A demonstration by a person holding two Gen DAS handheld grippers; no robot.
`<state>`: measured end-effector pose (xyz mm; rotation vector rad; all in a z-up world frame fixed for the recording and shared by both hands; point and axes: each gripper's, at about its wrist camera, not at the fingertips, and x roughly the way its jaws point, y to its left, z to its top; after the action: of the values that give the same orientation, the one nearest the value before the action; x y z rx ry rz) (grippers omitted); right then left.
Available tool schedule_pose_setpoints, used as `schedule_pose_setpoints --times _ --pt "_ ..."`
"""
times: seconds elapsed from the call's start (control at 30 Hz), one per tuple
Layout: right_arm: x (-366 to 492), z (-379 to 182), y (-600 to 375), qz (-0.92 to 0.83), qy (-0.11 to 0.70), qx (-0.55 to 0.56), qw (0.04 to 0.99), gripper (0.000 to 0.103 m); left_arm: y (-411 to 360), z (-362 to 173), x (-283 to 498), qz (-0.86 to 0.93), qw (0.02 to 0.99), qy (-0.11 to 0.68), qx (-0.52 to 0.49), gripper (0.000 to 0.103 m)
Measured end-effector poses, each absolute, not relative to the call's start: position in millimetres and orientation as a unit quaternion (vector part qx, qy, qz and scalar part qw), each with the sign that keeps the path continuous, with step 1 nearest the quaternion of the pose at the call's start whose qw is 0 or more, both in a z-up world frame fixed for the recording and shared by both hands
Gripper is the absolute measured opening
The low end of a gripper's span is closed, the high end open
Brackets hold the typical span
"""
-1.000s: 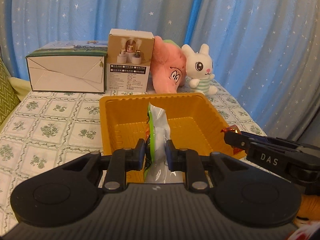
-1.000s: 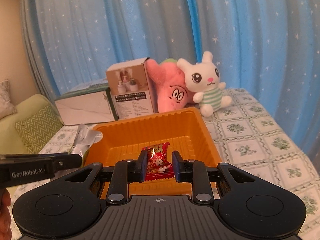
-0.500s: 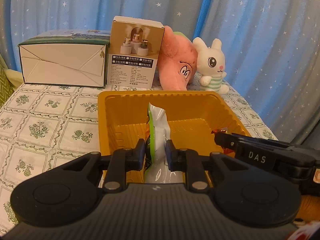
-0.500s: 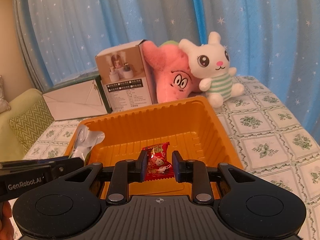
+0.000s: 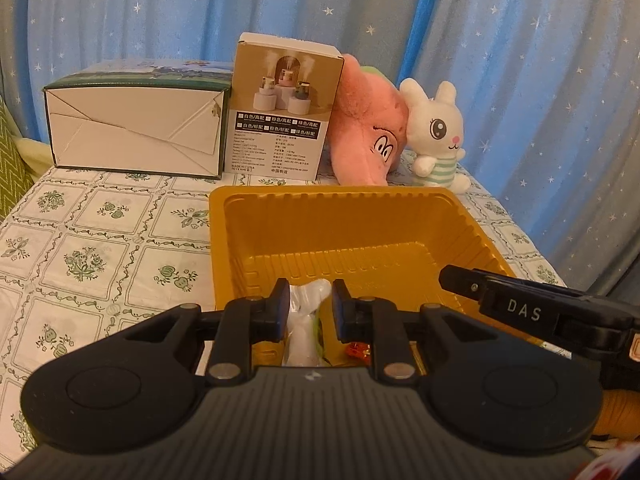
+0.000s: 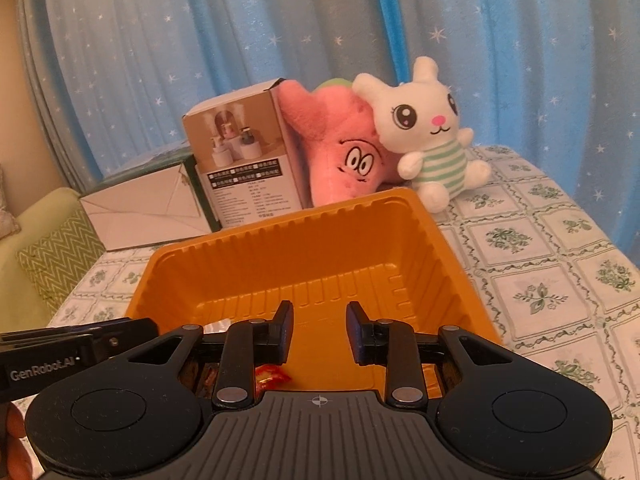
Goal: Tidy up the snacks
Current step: 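Carry both held snacks up and over the orange tray, then open both tools to drop the snacks into the orange tray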
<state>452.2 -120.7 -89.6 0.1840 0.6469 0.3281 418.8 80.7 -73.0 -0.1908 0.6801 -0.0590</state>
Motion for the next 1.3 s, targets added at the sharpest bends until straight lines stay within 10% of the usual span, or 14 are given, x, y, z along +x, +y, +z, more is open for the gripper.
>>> schedule_pose_setpoints --times 0.8,1.3 --pt "438.1 -77.9 -127.4 0.138 0.295 0.068 0.943 0.041 70.4 -66.2 410.4 -0.014 0.943 0.328 -0.051 0.022" --pt "394.1 -57.1 -152.3 0.108 0.261 0.077 0.956 0.064 72.8 -45.0 379.7 0.007 0.95 0.311 -0.032 0.066"
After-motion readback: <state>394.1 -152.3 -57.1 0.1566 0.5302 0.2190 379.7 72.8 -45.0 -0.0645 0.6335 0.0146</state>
